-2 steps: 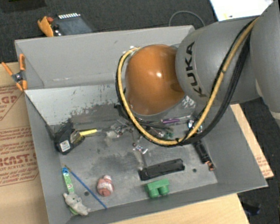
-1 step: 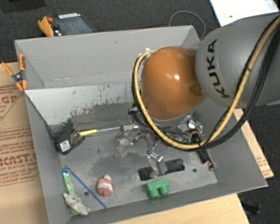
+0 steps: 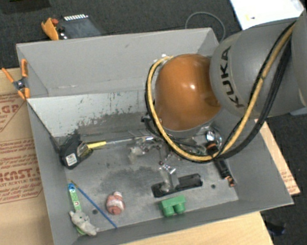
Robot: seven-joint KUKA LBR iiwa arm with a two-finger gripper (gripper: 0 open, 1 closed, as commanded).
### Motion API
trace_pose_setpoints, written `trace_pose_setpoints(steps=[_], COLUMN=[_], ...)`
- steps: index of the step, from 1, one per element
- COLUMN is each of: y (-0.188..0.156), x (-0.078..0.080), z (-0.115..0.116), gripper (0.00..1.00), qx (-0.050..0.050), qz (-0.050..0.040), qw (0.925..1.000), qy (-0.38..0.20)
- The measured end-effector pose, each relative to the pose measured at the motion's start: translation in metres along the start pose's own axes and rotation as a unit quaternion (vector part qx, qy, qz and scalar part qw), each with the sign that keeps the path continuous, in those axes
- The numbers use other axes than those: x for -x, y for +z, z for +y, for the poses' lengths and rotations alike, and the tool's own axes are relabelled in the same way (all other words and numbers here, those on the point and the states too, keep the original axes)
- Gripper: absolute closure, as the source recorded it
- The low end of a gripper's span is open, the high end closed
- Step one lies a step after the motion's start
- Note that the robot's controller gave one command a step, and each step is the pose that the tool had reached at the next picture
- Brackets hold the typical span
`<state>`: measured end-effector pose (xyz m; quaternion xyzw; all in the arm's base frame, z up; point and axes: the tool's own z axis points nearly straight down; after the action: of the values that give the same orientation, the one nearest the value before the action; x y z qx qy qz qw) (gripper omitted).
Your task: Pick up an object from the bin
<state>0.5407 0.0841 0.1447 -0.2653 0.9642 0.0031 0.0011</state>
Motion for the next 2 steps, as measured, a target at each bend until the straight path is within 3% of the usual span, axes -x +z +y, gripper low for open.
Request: trace_pose_setpoints(steps=[1, 2], y=[0.071, 0.067], x=[-0.028, -0.054], z=[-0.014, -0.079], gripper=[0.00, 0.00], qx=[0.002, 0.002], qz=[0.0032, 0.0013], qw=[0.9998, 0.9990], qy=[-0.021, -0.045])
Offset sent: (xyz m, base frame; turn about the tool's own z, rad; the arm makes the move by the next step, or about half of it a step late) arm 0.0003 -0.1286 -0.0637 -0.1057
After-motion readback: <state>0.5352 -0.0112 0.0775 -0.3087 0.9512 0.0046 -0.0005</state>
